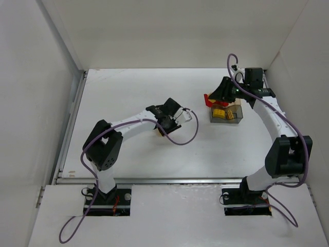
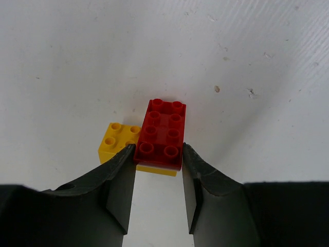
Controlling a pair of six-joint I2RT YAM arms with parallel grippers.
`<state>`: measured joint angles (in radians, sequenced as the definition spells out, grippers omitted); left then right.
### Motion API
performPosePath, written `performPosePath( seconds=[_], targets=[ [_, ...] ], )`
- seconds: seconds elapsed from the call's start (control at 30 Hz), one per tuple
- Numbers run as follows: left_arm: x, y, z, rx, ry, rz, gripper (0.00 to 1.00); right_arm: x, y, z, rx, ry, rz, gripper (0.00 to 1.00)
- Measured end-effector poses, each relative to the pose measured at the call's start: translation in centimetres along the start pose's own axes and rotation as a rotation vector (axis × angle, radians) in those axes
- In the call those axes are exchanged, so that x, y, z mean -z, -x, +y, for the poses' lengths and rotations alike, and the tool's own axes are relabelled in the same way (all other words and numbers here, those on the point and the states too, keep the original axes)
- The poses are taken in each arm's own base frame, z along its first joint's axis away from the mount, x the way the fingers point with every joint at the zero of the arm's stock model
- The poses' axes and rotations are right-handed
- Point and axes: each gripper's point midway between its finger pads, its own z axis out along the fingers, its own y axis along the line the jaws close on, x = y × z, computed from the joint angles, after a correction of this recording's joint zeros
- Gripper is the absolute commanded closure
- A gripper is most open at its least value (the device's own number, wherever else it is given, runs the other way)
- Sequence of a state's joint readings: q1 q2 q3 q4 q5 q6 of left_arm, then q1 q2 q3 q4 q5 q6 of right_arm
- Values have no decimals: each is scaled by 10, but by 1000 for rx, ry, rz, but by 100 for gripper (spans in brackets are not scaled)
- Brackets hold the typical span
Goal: Sort the legos into containers by color
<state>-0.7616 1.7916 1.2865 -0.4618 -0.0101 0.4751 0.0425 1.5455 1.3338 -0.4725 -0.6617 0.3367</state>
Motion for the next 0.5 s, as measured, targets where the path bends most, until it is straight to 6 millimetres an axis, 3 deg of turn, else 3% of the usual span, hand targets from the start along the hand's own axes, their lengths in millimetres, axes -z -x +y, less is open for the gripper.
performPosePath(
  seconds=[0.07, 0.1, 0.13, 0.23, 0.27, 0.37, 0.5],
  targets=[
    [0, 0, 0, -12, 4, 2, 51, 0, 0, 0, 6, -1, -1, 100],
    [0, 1, -1, -17, 5, 0, 30, 0, 0, 0, 9, -1, -1, 100],
    [-1, 2, -1, -24, 9, -3, 22, 0, 0, 0, 10, 0, 0, 100],
    [0, 3, 0, -18, 14, -6, 12, 1, -2, -1, 16, -3, 8, 100],
    [0, 4, 0, -14, 17, -6, 0, 1, -3, -2, 18, -4, 11, 100],
    [4, 11, 4, -4, 29, -18, 0, 1, -5, -2, 22, -6, 19, 100],
    [19, 34, 16, -5, 59, -82, 0, 2, -6, 1, 42, 9, 25, 100]
  ],
)
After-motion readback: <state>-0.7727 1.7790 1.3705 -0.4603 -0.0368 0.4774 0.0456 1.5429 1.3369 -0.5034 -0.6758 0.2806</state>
